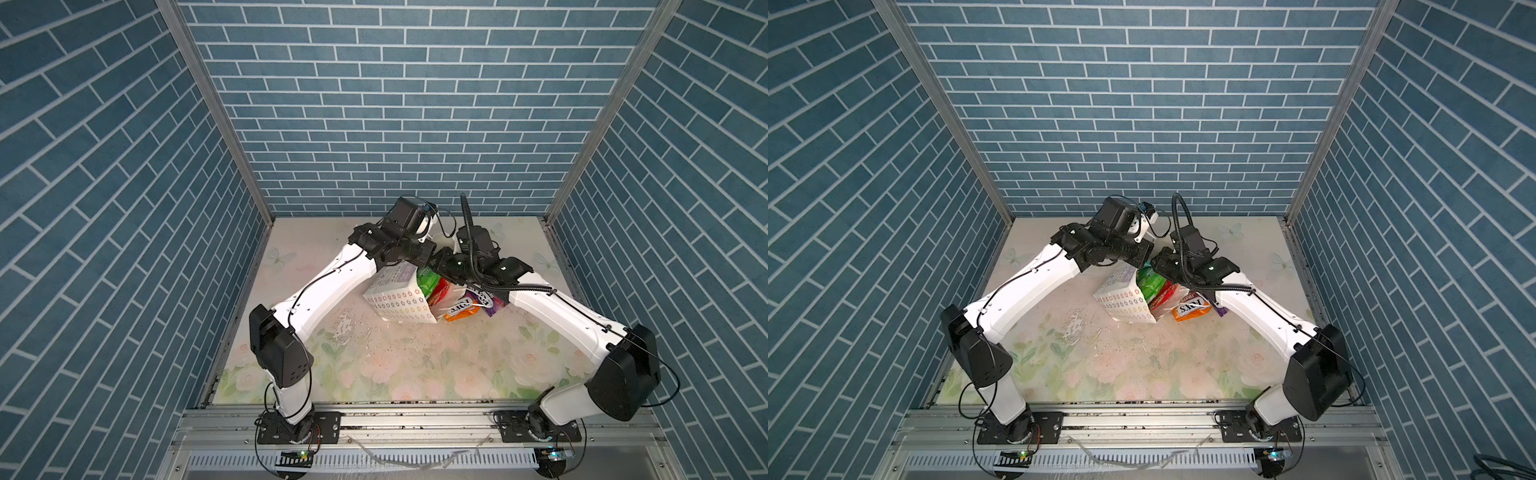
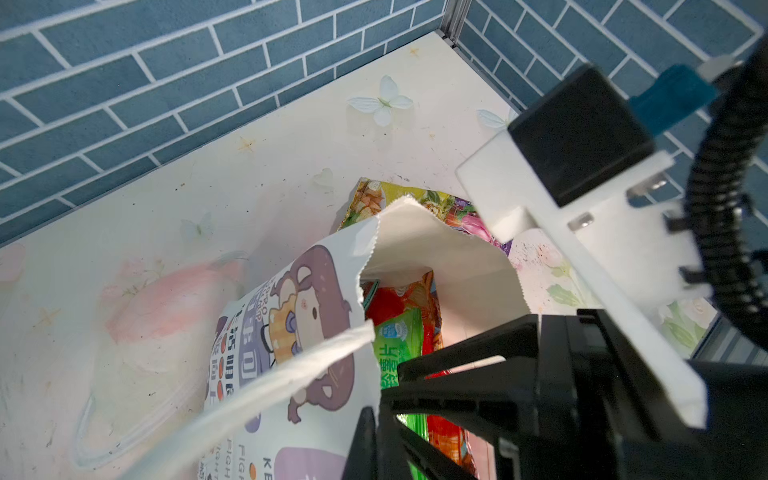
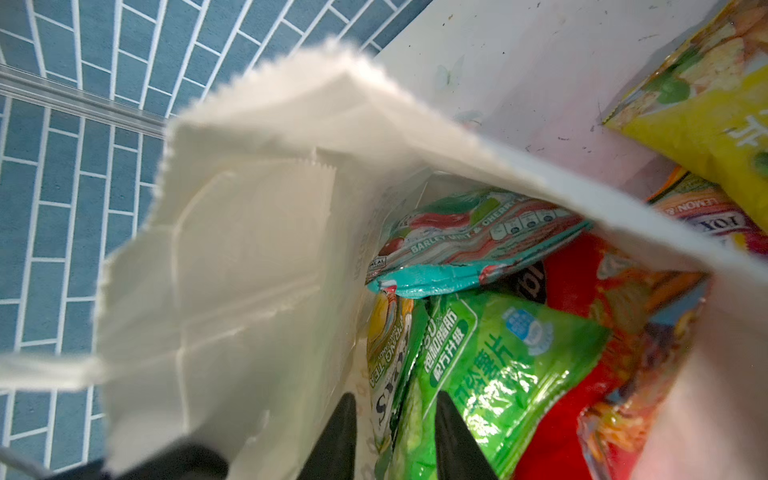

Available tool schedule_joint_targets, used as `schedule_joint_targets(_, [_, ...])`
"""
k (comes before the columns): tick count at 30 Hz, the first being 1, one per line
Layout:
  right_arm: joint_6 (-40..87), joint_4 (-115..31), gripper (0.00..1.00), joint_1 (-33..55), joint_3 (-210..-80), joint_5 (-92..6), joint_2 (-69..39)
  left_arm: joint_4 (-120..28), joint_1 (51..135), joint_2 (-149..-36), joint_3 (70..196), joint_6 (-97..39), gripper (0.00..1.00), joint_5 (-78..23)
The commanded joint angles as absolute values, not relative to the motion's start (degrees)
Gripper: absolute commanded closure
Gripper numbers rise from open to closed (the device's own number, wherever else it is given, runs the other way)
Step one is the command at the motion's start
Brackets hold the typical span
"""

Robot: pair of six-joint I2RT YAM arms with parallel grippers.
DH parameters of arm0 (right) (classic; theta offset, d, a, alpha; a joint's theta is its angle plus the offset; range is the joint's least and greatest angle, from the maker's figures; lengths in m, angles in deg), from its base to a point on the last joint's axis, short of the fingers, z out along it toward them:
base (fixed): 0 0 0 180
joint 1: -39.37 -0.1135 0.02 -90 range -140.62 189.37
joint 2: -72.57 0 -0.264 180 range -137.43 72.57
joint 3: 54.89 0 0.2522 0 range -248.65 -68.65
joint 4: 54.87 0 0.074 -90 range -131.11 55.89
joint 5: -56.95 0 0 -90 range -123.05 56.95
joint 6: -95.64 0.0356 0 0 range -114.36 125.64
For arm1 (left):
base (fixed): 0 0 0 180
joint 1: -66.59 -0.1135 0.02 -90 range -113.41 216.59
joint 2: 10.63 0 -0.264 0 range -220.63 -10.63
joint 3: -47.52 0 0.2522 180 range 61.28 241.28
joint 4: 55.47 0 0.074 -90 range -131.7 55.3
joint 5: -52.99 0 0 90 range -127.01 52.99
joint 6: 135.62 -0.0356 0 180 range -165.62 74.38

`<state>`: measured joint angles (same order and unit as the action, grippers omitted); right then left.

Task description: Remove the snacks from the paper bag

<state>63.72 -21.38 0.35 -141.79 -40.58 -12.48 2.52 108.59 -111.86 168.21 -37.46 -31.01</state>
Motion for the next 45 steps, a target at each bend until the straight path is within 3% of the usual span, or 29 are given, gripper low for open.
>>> schedule_joint_targets(1, [62.4,-20.0,0.67,-0.4,-141.9,-39.0,-12.6,-1.1,109.7,-111.7,167.7,-37.8,1.0,-31.6])
schedule_joint_targets(11, [63.5,-20.8,0.67,-1.5,-142.1,-38.5,-15.2,-2.6,110.1,-110.5,165.8,-37.0,1.0,-30.7])
schedule_joint_targets(23, [73.8,-36.0,0.64,-2.6,-135.3,-38.4,-16.5,-3.4,110.0,-107.9,163.3,-37.2,1.0,-30.2])
schedule_joint_targets(45, [78.2,-42.0,0.56,-3.2,-133.2,-27.5,-18.9,-1.6,109.3,-105.4,161.9,-38.1,1.0,-30.1])
